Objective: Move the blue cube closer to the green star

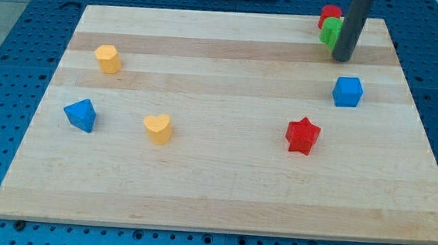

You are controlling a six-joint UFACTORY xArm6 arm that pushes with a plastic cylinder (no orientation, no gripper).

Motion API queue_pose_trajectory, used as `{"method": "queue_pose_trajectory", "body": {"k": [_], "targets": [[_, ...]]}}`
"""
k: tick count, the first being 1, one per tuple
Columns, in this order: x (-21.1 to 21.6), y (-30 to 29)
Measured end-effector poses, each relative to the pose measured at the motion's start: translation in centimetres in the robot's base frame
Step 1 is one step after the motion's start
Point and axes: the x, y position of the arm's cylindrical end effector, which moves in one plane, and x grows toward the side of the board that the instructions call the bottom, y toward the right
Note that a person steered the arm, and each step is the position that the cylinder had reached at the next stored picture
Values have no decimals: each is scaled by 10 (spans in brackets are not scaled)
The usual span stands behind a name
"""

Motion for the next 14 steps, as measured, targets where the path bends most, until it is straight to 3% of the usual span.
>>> {"method": "queue_pose_trajectory", "body": {"k": [1,3,5,7,8,9,10,12,13,14], "targets": [[35,7],[73,101],[121,42],[56,5],[66,4],[115,-19],[121,-60],[63,-46],[52,-34],[70,-35]]}}
